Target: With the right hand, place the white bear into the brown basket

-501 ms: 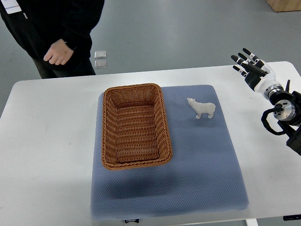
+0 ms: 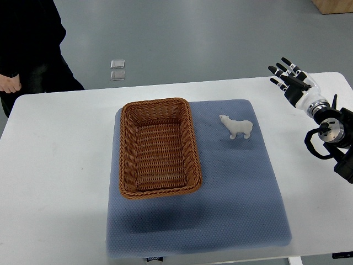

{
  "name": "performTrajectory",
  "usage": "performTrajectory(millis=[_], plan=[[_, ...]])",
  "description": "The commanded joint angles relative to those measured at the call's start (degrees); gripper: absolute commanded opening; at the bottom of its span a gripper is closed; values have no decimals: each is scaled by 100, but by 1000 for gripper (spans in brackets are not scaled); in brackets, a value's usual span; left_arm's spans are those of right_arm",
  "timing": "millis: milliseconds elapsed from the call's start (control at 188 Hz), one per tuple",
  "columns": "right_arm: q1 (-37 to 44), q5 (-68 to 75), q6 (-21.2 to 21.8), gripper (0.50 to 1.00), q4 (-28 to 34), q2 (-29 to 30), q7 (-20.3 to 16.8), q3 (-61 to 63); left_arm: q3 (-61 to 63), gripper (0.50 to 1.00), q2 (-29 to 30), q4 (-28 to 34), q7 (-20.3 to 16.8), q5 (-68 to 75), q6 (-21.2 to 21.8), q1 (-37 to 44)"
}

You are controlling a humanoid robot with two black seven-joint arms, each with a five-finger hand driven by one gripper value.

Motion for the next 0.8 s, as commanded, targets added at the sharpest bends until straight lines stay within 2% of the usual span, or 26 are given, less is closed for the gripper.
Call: performTrajectory(millis=[0,479,794], plan=[[-1,-1,0,924,1,2,0,-22,8,1000,0,-5,0,0,4,0],[-1,-1,17,924,36,19,0,-30,8,1000,0,-5,0,0,4,0],[8,-10,237,924,53,28,0,-66,8,1000,0,-5,0,0,4,0]])
